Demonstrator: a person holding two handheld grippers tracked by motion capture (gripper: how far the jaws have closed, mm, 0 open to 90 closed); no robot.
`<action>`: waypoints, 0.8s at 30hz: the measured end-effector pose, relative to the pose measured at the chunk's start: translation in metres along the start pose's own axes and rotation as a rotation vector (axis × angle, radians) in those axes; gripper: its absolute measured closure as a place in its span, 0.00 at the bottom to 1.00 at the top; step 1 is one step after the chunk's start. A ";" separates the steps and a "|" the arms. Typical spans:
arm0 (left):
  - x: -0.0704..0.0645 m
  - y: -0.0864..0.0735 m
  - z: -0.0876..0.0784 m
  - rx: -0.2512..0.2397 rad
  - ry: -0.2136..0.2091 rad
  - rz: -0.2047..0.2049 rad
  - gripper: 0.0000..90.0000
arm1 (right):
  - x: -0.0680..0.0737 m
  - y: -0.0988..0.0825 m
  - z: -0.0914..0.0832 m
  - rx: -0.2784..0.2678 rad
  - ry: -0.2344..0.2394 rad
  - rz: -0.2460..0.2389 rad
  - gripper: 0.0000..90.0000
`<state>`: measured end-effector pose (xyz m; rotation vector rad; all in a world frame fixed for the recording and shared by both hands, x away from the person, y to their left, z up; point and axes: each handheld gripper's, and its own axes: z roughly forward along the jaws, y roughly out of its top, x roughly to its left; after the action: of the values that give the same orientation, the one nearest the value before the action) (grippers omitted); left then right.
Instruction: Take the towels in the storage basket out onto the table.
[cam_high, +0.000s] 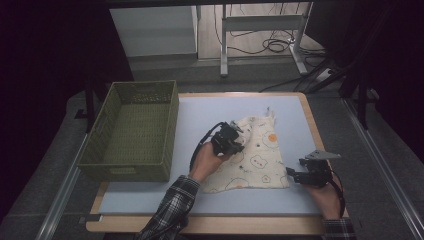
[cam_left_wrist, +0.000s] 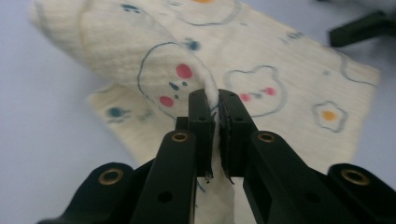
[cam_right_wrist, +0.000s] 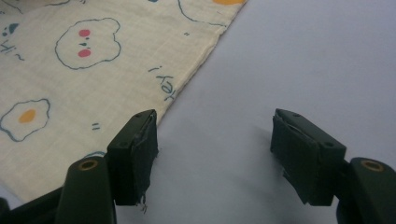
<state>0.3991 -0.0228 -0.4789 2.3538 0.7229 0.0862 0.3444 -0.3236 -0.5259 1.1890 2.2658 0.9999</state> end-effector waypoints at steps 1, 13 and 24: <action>0.000 0.000 0.000 0.000 0.000 0.000 0.89 | 0.000 0.000 0.000 0.000 0.000 0.000 0.36; 0.000 0.006 -0.005 -0.036 0.055 0.014 0.57 | 0.000 0.000 0.000 -0.001 0.003 0.003 0.36; 0.052 -0.017 0.007 -0.045 0.208 -0.113 0.62 | 0.000 0.000 0.000 0.000 -0.001 -0.001 0.36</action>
<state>0.4366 0.0111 -0.5015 2.2772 0.9426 0.2985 0.3445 -0.3235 -0.5262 1.1874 2.2657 0.9984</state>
